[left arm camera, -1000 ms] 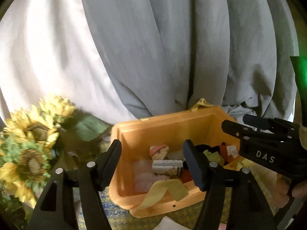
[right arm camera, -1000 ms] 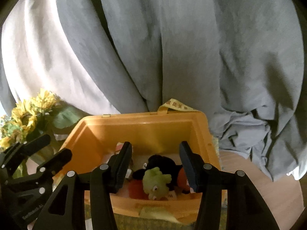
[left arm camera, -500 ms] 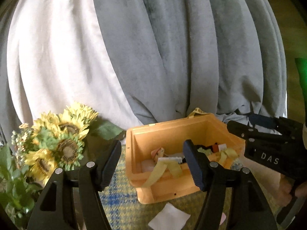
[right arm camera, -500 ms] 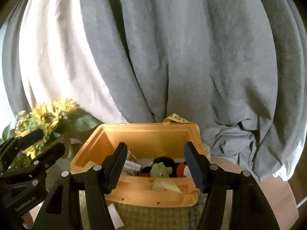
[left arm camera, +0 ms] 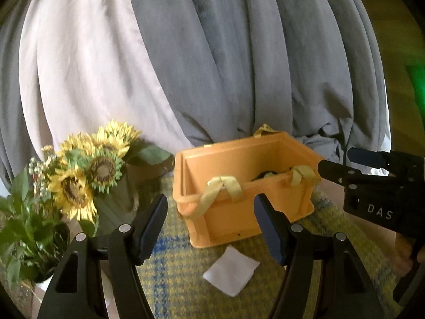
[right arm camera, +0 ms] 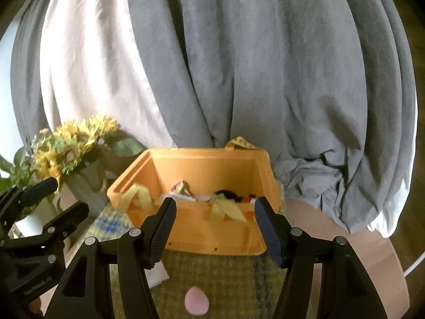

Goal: Organize soft objects
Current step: 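Move both tools back toward the white cloth and pink sponge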

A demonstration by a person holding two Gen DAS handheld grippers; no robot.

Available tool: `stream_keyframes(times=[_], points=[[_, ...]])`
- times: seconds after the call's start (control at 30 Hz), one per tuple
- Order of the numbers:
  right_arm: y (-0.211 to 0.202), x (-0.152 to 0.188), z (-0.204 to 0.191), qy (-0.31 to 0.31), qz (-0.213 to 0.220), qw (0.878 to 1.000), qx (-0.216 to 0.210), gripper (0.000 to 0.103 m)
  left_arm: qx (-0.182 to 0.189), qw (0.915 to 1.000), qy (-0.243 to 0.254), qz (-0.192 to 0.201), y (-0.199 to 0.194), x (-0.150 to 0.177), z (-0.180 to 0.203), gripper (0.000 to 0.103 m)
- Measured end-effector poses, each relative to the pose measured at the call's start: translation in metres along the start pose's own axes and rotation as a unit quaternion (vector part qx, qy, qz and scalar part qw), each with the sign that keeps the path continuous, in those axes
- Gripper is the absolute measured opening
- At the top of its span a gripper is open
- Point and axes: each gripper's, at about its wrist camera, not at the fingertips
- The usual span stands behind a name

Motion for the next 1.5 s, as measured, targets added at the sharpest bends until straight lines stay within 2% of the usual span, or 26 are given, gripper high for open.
stream_keyframes(times=[0.2,0.73,1.2,1.5], points=[[0.0,0.024,-0.004,0.005,-0.031,0.999,-0.004,0.062,-0.003,0.9998,0.003,-0.018,-0.003,0.021,0.002,0.067],[0.016,0.087,-0.006,0.0,-0.127,0.991,-0.031,0.062,0.027,0.9966,0.011,-0.077,0.009,0.074,0.019,0.067],[0.041,0.121,-0.011,-0.01,-0.178,0.983,-0.055,0.062,0.041,0.9912,0.031,-0.122,0.037,0.112,0.027,0.066],[0.055,0.135,-0.014,-0.014,-0.2,0.978,-0.061,0.062,0.049,0.9883,0.024,-0.143,0.061,0.126,0.027,0.063]])
Point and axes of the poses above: each gripper's, at about its wrist camera, not at the fingertips, and y roughly the way its jaws point, z to its right, x to its underside, and after that the axes turned 8 degrees about z, right-handed
